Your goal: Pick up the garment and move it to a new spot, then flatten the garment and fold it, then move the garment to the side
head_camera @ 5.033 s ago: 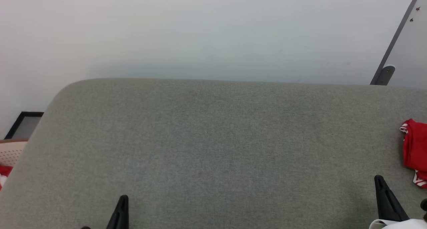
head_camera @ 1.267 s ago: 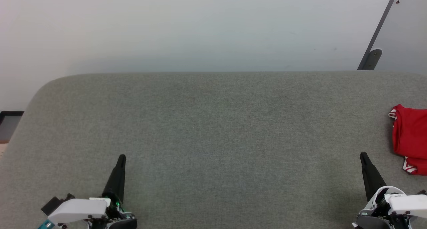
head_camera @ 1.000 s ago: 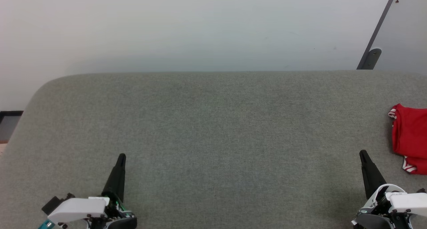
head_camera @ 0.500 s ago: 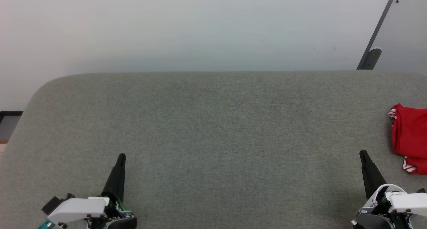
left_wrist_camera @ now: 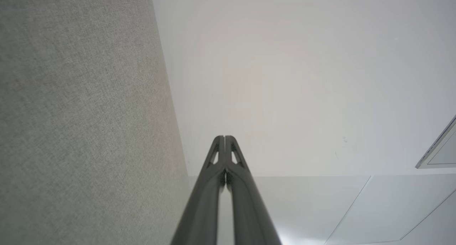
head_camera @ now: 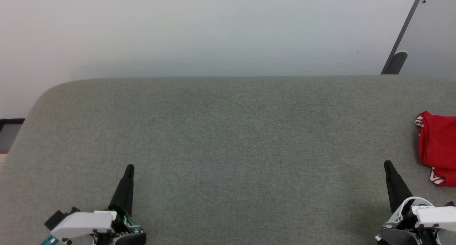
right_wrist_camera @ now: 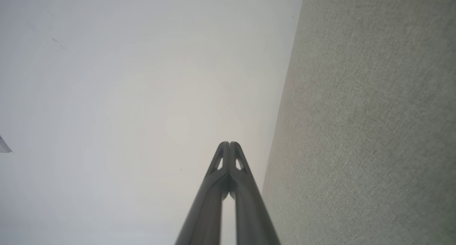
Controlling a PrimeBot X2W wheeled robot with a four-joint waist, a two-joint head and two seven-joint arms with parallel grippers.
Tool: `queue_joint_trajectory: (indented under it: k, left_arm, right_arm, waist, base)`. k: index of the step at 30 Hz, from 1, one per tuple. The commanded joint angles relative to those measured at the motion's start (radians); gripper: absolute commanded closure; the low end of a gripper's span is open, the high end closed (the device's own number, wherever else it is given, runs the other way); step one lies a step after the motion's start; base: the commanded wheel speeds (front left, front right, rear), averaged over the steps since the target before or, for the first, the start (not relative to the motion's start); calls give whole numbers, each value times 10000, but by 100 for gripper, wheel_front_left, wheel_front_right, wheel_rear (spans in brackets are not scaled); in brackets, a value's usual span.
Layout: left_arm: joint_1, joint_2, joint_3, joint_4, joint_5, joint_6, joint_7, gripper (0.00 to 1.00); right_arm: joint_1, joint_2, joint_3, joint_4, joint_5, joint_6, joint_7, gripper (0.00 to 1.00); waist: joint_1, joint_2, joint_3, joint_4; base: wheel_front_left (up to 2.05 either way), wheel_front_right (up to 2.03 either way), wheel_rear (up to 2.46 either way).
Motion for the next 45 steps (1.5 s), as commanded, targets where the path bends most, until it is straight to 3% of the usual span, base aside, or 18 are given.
queue_joint_trajectory:
  k: [1, 45]
  left_arm:
    - [-101, -16, 17, 11, 43, -56, 48, 100]
    - [-112, -77, 111, 15, 116, -56, 115, 100]
  right_arm:
    - [-21, 39, -5, 2, 35, -10, 20, 100]
    - [-21, 38, -2, 2, 37, -10, 18, 100]
  waist:
    - [0, 0, 0, 0]
    - [0, 0, 0, 0]
  base:
    - [0, 0, 0]
    - [0, 0, 0]
